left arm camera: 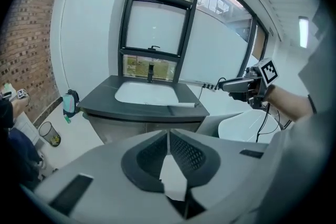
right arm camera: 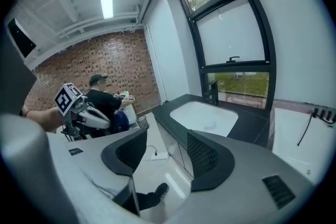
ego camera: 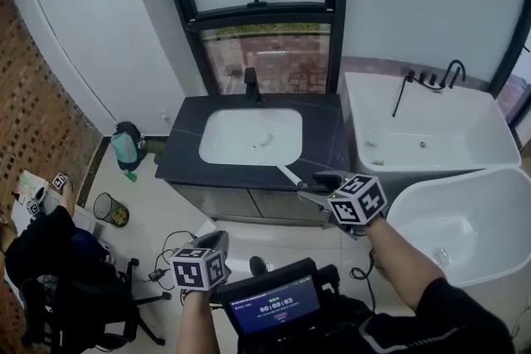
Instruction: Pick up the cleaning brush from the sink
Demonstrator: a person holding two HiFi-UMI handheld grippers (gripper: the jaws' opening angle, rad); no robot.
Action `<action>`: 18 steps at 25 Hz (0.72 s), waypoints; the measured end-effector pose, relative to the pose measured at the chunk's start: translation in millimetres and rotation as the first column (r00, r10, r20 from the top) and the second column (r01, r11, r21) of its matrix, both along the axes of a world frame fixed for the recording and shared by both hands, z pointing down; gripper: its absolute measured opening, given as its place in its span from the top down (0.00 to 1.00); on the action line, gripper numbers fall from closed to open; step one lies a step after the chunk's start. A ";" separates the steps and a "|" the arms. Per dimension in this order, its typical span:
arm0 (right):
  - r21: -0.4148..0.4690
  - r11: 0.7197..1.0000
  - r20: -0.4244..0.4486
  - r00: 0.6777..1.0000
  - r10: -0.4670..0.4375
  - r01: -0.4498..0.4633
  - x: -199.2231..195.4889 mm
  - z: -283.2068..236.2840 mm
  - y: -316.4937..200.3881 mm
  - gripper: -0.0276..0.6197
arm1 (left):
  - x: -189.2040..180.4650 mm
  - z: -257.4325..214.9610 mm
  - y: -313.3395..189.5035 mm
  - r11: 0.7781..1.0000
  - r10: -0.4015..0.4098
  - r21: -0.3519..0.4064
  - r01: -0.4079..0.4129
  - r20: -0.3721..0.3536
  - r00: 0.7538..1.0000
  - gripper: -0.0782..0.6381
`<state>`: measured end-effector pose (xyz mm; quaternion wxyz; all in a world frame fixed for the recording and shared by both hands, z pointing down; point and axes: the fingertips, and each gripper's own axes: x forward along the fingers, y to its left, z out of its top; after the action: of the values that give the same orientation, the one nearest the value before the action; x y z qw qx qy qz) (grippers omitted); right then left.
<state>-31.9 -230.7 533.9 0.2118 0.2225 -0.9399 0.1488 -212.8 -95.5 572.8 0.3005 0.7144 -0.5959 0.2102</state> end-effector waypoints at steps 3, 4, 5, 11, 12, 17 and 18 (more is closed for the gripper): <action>-0.053 0.997 -0.023 0.998 0.052 -0.053 -67.9 16.2 -85.9 0.62 | -77.6 5.5 -82.4 1.000 0.023 -0.012 -0.023 0.031 0.999 0.85; -0.075 0.994 -0.036 0.997 0.073 -0.075 -91.4 19.7 -113.4 0.62 | -106.3 2.5 -109.6 0.999 0.032 -0.017 -0.031 0.041 0.999 0.85; -0.096 0.991 -0.057 0.994 0.091 -0.096 -113.3 22.5 -139.1 0.62 | -133.2 -3.3 -135.6 0.999 0.042 -0.021 -0.041 0.044 0.998 0.85; -0.219 0.958 -0.283 0.952 0.119 -0.185 -200.8 75.2 -262.9 0.62 | -246.2 -27.7 -265.9 0.993 0.121 -0.025 -0.120 0.038 0.992 0.85; -0.243 0.950 -0.322 0.940 0.113 -0.197 -206.4 87.8 -278.5 0.62 | -255.4 -26.1 -283.5 0.991 0.128 -0.030 -0.127 0.035 0.991 0.85; -0.363 0.905 -0.440 0.897 0.045 -0.223 -209.0 140.8 -328.9 0.62 | -261.2 -20.3 -349.2 0.985 0.164 -0.052 -0.163 0.015 0.986 0.85; -0.382 0.894 -0.456 0.889 0.039 -0.235 -207.7 149.3 -336.6 0.62 | -262.8 -20.1 -360.9 0.985 0.167 -0.052 -0.166 0.017 0.986 0.85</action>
<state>-239.6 -567.2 683.2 0.4489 0.2656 -0.7941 0.3120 -475.7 -456.4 552.7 0.2934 0.7516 -0.5320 0.2569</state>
